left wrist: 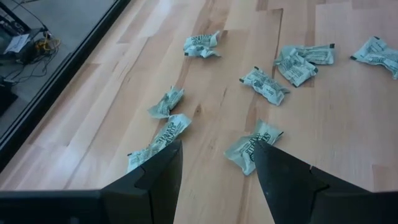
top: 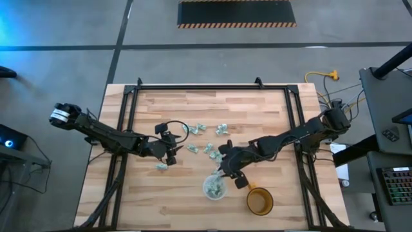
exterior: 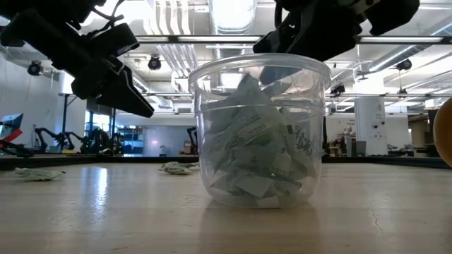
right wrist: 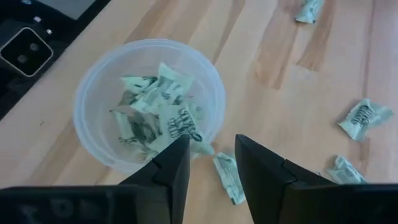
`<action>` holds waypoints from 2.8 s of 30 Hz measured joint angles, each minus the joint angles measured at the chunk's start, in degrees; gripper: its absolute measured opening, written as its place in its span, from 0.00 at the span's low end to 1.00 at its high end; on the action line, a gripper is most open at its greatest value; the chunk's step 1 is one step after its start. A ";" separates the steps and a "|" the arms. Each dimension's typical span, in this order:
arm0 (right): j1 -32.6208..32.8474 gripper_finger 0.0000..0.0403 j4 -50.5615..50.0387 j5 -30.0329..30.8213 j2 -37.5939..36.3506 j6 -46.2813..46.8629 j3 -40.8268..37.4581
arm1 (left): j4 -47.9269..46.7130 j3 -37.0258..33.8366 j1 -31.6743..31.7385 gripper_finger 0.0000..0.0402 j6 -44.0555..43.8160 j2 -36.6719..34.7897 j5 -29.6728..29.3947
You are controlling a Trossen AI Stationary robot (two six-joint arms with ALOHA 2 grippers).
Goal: Pick and place Stevia / Truvia into bins
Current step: Put the stevia packet into the transparent bin
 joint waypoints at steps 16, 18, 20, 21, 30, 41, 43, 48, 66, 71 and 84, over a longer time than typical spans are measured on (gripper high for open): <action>1.25 0.27 -2.32 12.14 0.51 -1.69 0.10 | -0.01 0.00 0.02 0.45 -0.01 0.00 -0.03; 1.31 0.26 -2.06 11.92 1.24 -1.47 0.02 | -0.03 0.00 0.02 0.45 -0.01 0.00 -0.04; 1.33 0.26 -1.94 11.20 1.86 -1.37 0.02 | -0.22 0.00 0.02 0.45 -0.01 0.00 -0.04; 1.31 0.25 -1.83 10.32 2.19 -1.34 0.02 | -0.17 0.00 0.02 0.45 -0.02 0.00 -0.04; 1.62 0.23 -0.23 5.92 2.39 -1.57 1.55 | -0.60 -0.02 0.02 0.45 -0.02 0.00 -0.04; 3.90 0.20 -0.21 0.99 2.36 -4.12 2.75 | -2.10 -0.04 0.02 0.45 -0.02 0.00 -0.07; 4.25 0.19 -0.37 -0.60 2.36 -4.05 2.75 | -2.10 -0.07 0.02 0.45 -0.02 0.00 -0.07; 4.24 0.17 -1.00 -6.88 2.33 -2.53 2.77 | -2.18 -0.13 0.02 0.45 -0.02 0.00 -0.07; 3.04 0.20 -21.48 34.06 1.68 5.60 5.14 | -2.08 -3.02 0.32 0.45 -0.05 -0.02 9.00; 0.90 0.20 -21.85 33.84 1.43 5.99 3.81 | 3.01 -3.63 3.24 0.45 3.53 1.04 9.86; -2.24 0.17 -21.86 28.09 0.67 3.02 3.08 | 15.03 1.27 13.92 0.45 13.00 20.43 24.81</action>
